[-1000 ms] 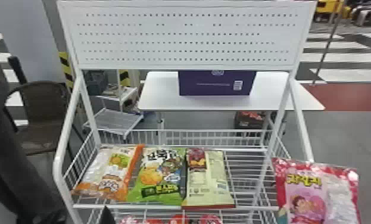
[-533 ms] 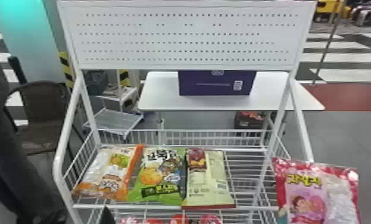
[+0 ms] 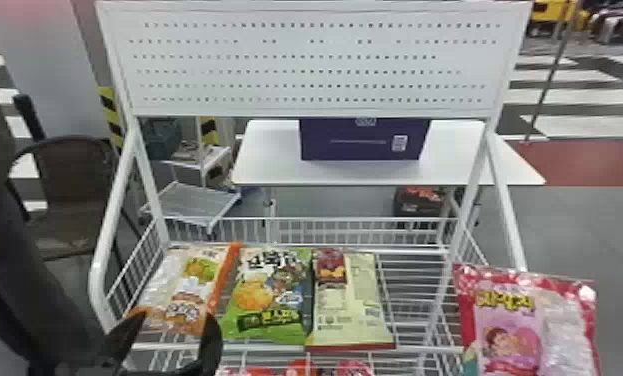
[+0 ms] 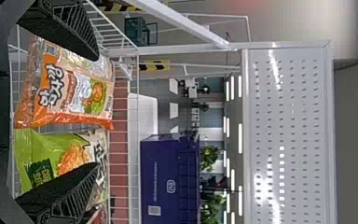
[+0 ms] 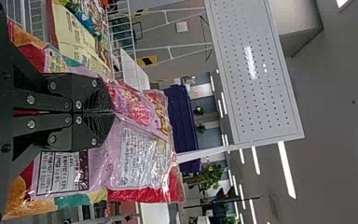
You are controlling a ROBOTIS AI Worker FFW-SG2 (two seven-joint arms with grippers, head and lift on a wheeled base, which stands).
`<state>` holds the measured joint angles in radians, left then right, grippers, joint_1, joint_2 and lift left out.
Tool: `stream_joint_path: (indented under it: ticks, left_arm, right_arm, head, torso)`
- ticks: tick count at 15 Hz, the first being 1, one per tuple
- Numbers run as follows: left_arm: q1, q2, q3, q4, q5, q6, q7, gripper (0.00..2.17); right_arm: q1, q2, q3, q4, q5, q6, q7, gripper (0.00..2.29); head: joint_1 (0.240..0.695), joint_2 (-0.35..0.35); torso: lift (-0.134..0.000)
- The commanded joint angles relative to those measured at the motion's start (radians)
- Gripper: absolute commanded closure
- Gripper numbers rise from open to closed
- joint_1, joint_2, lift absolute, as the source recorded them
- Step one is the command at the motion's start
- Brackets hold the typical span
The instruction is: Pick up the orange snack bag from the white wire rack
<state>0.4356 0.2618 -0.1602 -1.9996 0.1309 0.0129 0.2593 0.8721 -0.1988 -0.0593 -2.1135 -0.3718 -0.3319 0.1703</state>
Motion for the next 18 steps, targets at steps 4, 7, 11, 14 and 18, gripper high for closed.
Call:
stream_joint_path:
  ticks: [4,7,11,14,18]
  left_arm:
    - [-0.282,0.0,-0.027,0.257,0.029,0.152,-0.022,0.08]
    - [-0.353,-0.003,-0.027,0.37,0.039,0.158,-0.029,0.08]
    - [-0.385,0.002,-0.012,0.421,0.042,0.174,-0.037,0.08]
    - [-0.399,0.002,-0.01,0.423,0.05,0.226,-0.049,0.17]
    - [-0.419,-0.003,-0.009,0.429,0.05,0.293,-0.072,0.84]
  right_arm:
    - [-0.001,0.004,-0.008,0.004,-0.001,0.0,0.0,2.15]
    - [0.001,0.005,-0.011,0.007,-0.001,0.0,0.0,2.15]
    - [0.001,0.002,-0.011,0.009,-0.003,0.0,0.0,2.15]
    - [0.002,-0.001,-0.01,0.009,-0.003,0.0,0.0,2.15]
    - [0.004,-0.004,-0.01,0.009,-0.007,-0.003,0.0,2.15]
  head:
    - [0.499,0.0]
    - [0.499,0.0]
    - [0.499,0.0]
    - [0.499,0.0]
    - [0.499,0.0]
  torso:
    - [0.0]
    - [0.0]
    - [0.0]
    - [0.0]
    - [0.0]
